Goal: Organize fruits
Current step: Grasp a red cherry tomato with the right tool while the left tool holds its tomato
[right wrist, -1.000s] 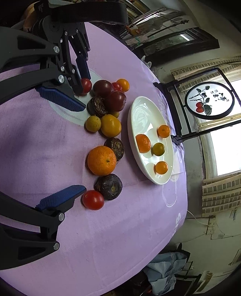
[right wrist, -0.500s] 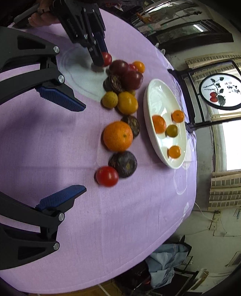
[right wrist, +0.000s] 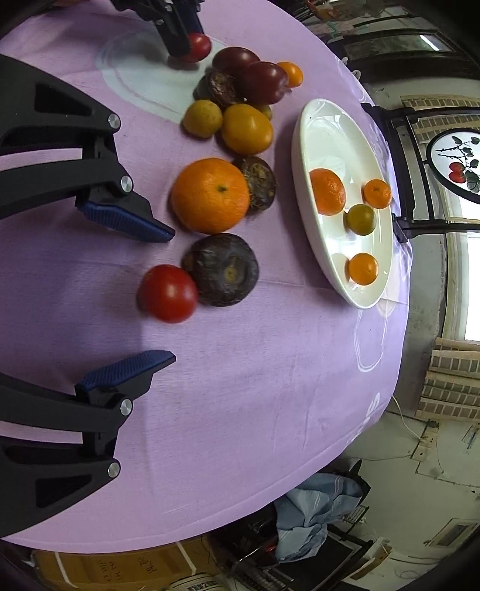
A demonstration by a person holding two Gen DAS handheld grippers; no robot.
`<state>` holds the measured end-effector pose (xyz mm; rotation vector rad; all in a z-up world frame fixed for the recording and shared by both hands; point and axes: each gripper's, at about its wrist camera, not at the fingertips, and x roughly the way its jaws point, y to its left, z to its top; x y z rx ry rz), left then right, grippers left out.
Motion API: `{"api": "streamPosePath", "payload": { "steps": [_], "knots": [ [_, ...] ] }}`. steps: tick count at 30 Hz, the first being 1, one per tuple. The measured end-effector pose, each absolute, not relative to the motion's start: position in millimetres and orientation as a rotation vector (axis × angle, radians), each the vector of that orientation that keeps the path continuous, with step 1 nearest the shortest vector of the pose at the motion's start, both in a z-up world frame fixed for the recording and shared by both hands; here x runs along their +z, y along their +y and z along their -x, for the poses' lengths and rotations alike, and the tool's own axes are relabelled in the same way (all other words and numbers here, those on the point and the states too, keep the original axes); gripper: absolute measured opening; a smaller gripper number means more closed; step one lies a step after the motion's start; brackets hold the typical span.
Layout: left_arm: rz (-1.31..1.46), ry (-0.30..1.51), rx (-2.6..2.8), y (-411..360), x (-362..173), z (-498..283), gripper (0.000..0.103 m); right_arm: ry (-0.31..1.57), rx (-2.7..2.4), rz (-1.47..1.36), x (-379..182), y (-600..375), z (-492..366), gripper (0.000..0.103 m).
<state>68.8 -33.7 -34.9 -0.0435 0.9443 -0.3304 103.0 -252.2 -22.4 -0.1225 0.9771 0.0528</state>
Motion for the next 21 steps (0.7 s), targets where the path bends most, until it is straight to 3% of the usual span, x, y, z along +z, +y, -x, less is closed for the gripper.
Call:
{"api": "streamPosePath", "payload": {
  "steps": [4,21],
  "knots": [
    [0.063,0.963,-0.333,-31.9,-38.5,-71.9,0.030,0.976,0.077,0.105,-20.6,-251.0,-104.3,0.030],
    [0.049,0.977,-0.305,-40.8,-40.9,-74.3,0.031,0.883,0.214,0.030,11.6,-230.4,-47.5,0.029]
  ]
}}
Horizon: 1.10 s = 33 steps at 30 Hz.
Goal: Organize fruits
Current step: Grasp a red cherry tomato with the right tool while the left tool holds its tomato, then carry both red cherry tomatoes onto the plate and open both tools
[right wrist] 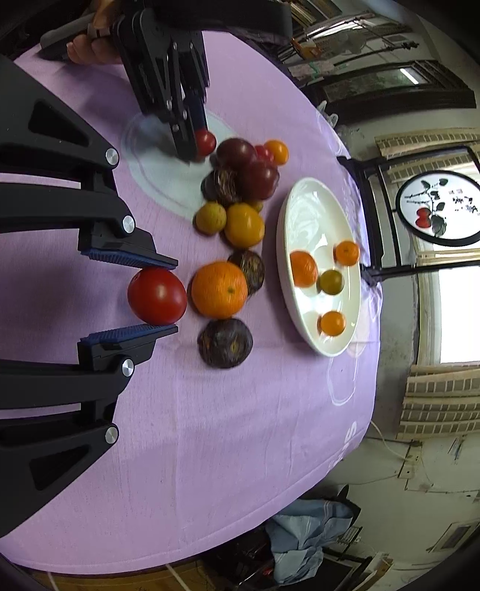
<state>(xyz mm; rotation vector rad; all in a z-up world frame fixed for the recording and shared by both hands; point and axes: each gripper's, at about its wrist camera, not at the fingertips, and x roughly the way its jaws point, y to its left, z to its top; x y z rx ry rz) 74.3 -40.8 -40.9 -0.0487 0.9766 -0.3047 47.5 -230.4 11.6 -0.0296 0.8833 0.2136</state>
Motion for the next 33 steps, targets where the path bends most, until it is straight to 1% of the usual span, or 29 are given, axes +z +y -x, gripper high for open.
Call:
{"api": "streamPosePath", "payload": {
  "steps": [6,11,15,18,21,26,32,33],
  "knots": [
    [0.030,0.959,-0.286,-41.2,-31.1,-67.5,0.029,0.861,0.290,0.010,25.2,-218.4,-41.8,0.029],
    [0.029,0.871,-0.327,-36.6,8.0,-64.7,0.029,0.797,0.287,0.037,50.6,-211.1,-48.6,0.029],
    [0.037,0.822,-0.326,-33.2,38.4,-87.8,0.029,0.737,0.286,0.076,69.9,-194.2,-65.8,0.029],
    [0.053,0.796,-0.299,-29.6,51.4,-119.3,0.029,0.709,0.303,0.093,78.0,-175.9,-85.8,0.029],
    [0.084,0.820,-0.259,-26.3,51.1,-156.6,0.029,0.715,0.323,0.094,78.0,-158.4,-111.9,0.029],
    [0.136,0.892,-0.228,-26.5,33.5,-208.5,0.029,0.769,0.313,0.107,60.5,-141.9,-151.0,0.030],
    [0.118,0.946,-0.238,-37.0,7.8,-231.7,0.030,0.842,0.309,0.053,31.5,-145.2,-178.1,0.030],
    [0.122,0.952,-0.236,-36.8,4.8,-233.2,0.032,0.855,0.313,0.037,27.7,-146.6,-181.2,0.030]
  ]
}}
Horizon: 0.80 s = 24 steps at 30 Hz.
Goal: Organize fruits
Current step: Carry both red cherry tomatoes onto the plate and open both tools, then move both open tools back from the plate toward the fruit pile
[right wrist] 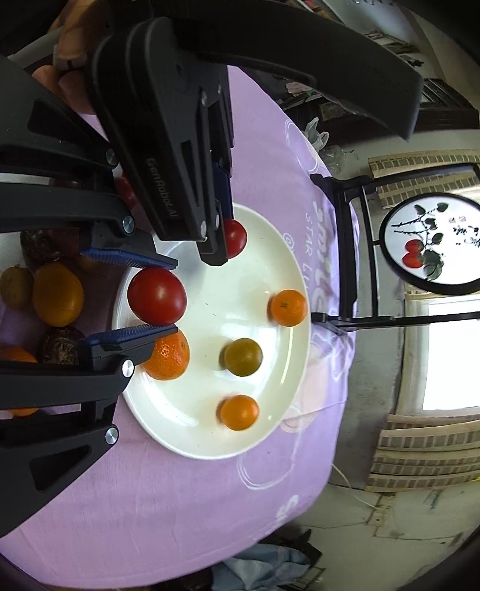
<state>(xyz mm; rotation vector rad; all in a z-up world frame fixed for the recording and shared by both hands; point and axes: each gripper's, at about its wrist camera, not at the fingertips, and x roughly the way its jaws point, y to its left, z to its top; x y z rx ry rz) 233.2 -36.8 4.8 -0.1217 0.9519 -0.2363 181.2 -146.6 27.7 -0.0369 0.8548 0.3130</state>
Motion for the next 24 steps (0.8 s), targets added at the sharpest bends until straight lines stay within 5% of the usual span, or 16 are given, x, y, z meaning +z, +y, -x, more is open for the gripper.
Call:
{"api": "streamPosePath", "payload": {
  "steps": [2,3,4,15,24],
  "knots": [
    [0.147,0.944,-0.239,-34.3,3.3,-233.9,0.057,0.885,0.317,0.008,20.3,-151.2,-185.6,0.032],
    [0.159,0.929,-0.240,-31.7,3.9,-231.5,0.073,0.888,0.318,-0.004,18.8,-154.0,-185.8,0.041],
    [0.168,0.909,-0.237,-29.3,4.5,-228.4,0.078,0.878,0.316,-0.022,18.5,-157.9,-184.5,0.052],
    [0.134,0.841,-0.236,-18.6,23.0,-192.9,0.088,0.807,0.283,-0.058,34.6,-179.3,-151.0,0.066],
    [0.147,0.814,-0.165,24.0,8.7,-138.3,0.091,0.834,0.268,-0.068,14.5,-200.9,-104.0,0.066]
  ]
}}
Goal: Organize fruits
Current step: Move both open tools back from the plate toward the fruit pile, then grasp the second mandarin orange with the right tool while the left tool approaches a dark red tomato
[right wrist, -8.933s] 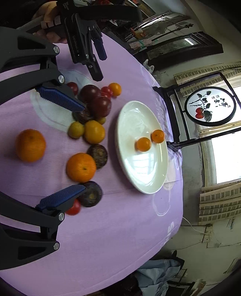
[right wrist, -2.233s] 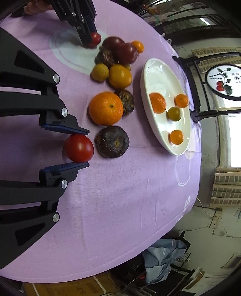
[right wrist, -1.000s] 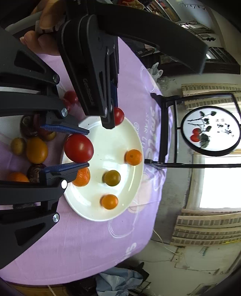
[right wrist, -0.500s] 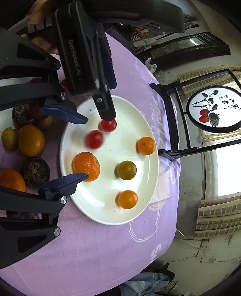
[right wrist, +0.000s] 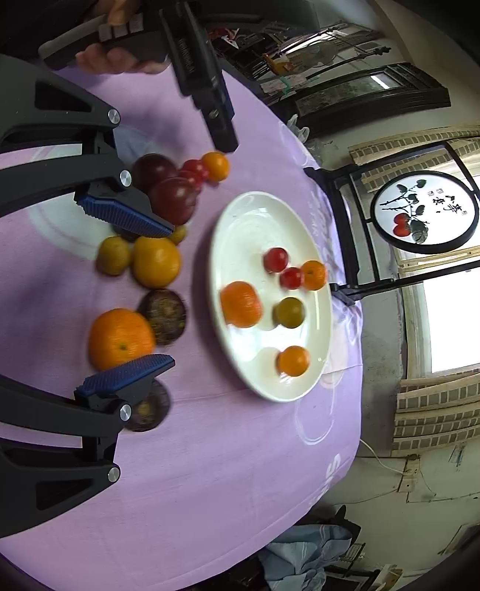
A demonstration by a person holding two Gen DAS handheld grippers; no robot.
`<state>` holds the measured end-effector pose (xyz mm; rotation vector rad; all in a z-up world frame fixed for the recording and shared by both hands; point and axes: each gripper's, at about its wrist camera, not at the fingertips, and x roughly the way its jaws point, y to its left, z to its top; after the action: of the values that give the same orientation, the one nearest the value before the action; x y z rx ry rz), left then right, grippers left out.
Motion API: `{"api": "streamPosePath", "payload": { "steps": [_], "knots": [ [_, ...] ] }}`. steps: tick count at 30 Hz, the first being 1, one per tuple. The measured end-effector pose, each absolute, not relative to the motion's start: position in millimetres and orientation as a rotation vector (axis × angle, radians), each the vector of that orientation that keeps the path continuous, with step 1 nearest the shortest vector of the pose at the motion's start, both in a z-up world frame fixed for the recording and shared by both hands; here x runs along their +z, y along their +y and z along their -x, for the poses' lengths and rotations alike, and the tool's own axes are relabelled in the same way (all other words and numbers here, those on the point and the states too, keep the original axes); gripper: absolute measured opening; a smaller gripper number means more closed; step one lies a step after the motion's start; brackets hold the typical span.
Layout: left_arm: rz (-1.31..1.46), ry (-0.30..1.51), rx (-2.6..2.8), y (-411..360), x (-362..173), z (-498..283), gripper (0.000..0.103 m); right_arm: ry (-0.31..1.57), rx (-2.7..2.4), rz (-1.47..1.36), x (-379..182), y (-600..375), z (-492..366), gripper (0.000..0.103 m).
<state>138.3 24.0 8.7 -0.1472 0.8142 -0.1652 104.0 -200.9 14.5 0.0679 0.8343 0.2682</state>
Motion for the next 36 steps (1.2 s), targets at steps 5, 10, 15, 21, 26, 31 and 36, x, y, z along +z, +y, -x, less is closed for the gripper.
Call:
{"api": "streamPosePath", "payload": {
  "steps": [5,10,15,21,26,31,36],
  "knots": [
    [0.142,0.814,-0.157,32.6,2.2,-120.2,0.091,0.830,0.262,-0.081,6.5,-205.7,-85.4,0.066],
    [0.130,0.813,-0.186,25.9,-1.8,-110.2,0.091,0.828,0.269,-0.140,2.8,-212.8,-72.3,0.066],
    [0.096,0.833,-0.199,16.7,-9.2,-110.2,0.092,0.802,0.225,-0.137,6.3,-221.9,-56.1,0.067],
    [0.091,0.869,-0.226,12.2,-15.6,-111.3,0.092,0.866,0.163,-0.073,-1.9,-229.3,-60.9,0.068],
    [0.076,0.864,-0.223,9.8,-16.0,-110.9,0.092,0.959,0.150,-0.008,-8.3,-218.2,-76.3,0.068],
    [0.089,0.869,-0.229,13.5,-15.4,-111.6,0.093,1.048,0.213,0.022,-9.4,-203.7,-93.7,0.068],
    [0.088,0.879,-0.227,13.9,-16.3,-112.6,0.093,1.067,0.157,0.067,-20.7,-193.0,-105.3,0.068]
  ]
}}
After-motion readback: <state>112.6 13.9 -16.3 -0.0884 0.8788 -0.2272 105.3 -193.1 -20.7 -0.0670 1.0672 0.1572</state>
